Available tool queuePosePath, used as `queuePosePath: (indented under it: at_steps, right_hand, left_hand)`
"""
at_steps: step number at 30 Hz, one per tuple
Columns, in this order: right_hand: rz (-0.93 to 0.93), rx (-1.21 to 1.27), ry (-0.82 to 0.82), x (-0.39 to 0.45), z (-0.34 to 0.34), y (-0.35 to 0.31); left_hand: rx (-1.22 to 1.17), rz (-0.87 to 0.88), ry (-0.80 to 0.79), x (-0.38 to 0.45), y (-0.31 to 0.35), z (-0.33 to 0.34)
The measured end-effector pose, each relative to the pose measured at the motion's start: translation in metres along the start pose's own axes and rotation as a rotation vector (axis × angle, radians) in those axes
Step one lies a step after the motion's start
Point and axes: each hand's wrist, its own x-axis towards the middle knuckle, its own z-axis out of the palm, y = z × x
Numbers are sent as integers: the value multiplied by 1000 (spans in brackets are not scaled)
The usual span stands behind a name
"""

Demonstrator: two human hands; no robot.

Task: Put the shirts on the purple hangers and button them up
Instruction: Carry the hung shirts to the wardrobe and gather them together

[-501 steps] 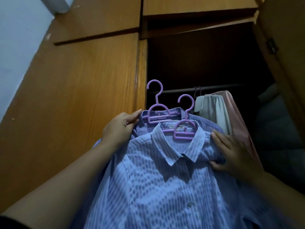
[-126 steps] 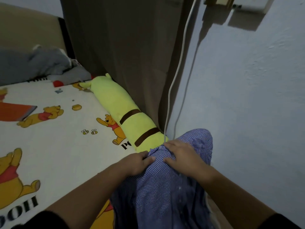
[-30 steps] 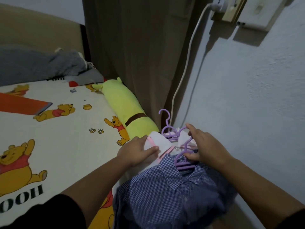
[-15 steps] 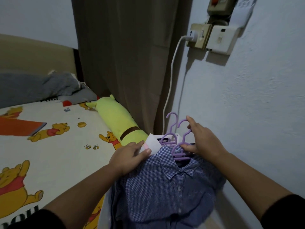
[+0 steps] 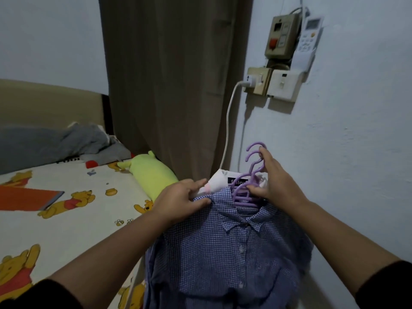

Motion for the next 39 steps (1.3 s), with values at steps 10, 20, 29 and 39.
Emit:
queuePosePath:
  at_steps: [10,20,29,39]
  right_hand:
    - [-189,-69,317,19,-108,-15]
    - [-93,-212,504,-2,-200,-8]
    - [175,-627,512,-119,-277,22]
    - [385,-1213,427,-304,-399,-5]
  left_hand:
    - [-46,237,196,66,69,-62]
    - [-472,376,97,125,145,-57]
    - [-731,538,-45,142,253,-21]
    - [-995,790,-187,81,431,-12]
